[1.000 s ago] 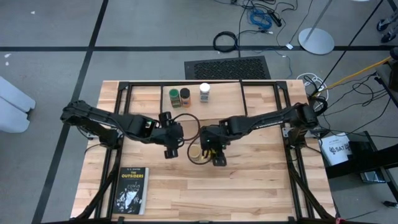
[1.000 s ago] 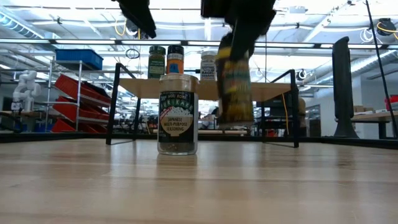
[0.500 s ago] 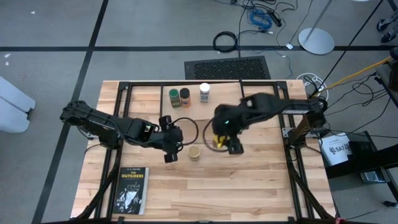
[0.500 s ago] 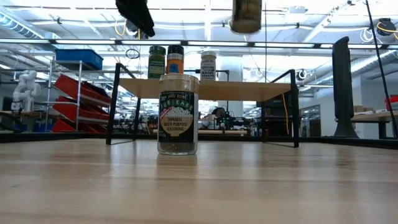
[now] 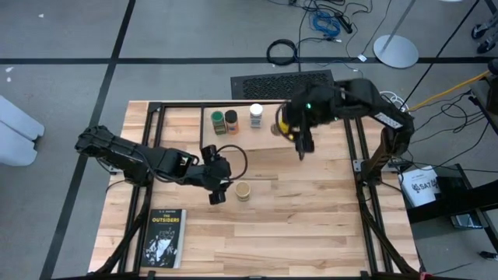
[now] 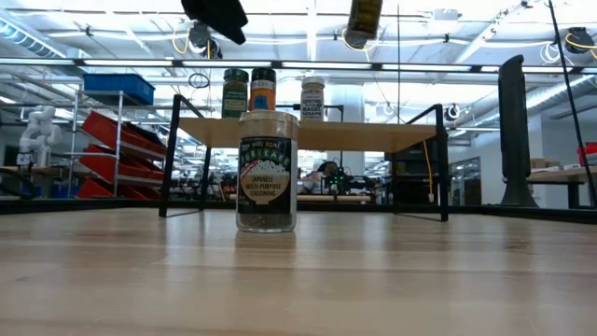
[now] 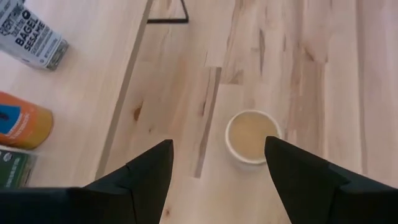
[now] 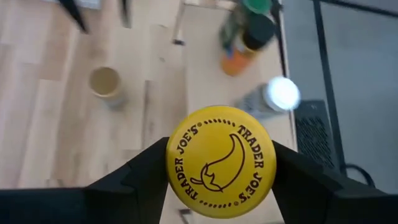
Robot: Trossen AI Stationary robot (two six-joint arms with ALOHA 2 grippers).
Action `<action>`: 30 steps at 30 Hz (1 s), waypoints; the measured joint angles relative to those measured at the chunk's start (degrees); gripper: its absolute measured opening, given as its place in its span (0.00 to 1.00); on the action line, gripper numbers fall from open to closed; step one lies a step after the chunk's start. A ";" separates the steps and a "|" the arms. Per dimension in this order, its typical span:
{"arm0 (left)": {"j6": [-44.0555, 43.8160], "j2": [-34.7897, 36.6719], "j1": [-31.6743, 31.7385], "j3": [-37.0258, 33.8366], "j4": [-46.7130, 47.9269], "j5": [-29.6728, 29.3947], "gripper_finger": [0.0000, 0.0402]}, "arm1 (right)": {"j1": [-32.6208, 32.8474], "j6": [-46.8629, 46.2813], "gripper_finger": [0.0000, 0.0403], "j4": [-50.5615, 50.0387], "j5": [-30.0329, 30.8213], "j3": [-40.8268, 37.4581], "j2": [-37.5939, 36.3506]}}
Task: Shelf spices
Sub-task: Put the yellow black seasoning bottle on the shelf
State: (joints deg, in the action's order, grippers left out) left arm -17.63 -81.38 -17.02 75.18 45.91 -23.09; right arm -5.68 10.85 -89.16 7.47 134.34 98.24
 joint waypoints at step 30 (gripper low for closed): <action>-0.09 -0.94 -0.11 -4.29 -7.23 0.32 0.65 | -23.27 9.88 0.57 1.92 -20.19 -0.09 15.44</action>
State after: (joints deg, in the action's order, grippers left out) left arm -17.72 -82.32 -17.13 70.89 38.68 -22.76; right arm -28.95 20.73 -87.24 -12.72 134.26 113.68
